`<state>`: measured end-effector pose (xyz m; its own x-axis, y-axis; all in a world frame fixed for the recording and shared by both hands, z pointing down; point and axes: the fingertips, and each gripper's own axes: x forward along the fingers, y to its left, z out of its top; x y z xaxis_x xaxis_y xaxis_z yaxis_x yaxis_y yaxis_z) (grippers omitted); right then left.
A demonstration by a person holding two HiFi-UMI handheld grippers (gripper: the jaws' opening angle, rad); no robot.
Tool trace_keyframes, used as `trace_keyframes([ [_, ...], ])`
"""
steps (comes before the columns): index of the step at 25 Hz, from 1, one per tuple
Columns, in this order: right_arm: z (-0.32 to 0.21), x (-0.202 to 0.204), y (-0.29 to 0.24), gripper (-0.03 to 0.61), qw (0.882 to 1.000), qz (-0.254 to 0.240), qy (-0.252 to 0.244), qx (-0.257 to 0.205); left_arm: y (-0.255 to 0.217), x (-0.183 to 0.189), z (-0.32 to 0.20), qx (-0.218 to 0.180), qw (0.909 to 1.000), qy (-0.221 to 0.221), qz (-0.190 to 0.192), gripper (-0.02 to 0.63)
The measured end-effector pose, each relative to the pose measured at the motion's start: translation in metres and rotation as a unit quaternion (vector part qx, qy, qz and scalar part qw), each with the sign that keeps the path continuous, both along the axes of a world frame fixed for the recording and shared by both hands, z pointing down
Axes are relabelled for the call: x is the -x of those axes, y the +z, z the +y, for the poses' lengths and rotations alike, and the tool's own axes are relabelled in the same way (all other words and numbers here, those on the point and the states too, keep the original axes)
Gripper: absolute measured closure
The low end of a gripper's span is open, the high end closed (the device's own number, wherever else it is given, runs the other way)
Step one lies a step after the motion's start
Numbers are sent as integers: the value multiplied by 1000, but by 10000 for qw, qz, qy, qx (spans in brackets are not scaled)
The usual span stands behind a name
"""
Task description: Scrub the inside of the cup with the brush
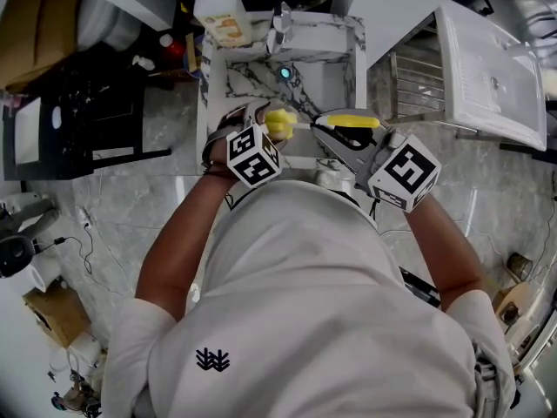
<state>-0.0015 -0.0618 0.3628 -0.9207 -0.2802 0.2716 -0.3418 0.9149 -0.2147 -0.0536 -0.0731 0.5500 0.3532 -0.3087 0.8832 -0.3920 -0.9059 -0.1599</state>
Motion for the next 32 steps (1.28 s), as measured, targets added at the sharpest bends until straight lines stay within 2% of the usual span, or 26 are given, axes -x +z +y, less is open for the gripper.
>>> trace_keyframes([
  [5, -3, 18, 29, 535, 9996, 269, -62, -12, -4, -12, 1, 15, 9999, 136, 26, 235],
  [10, -12, 16, 39, 535, 9996, 266, 38, 106, -1, -7, 3, 70, 9999, 122, -26, 235],
  [16, -20, 0, 22, 532, 9997, 48, 163, 158, 4, 2, 5, 58, 9999, 102, -117, 235],
  [24, -18, -20, -13, 535, 9993, -281, 251, -3, 6, 7, 0, 64, 9999, 6, -138, 235],
  [32, -7, -8, -3, 535, 9999, -163, 13, -32, 0, -4, -1, 53, 9999, 103, -39, 235],
])
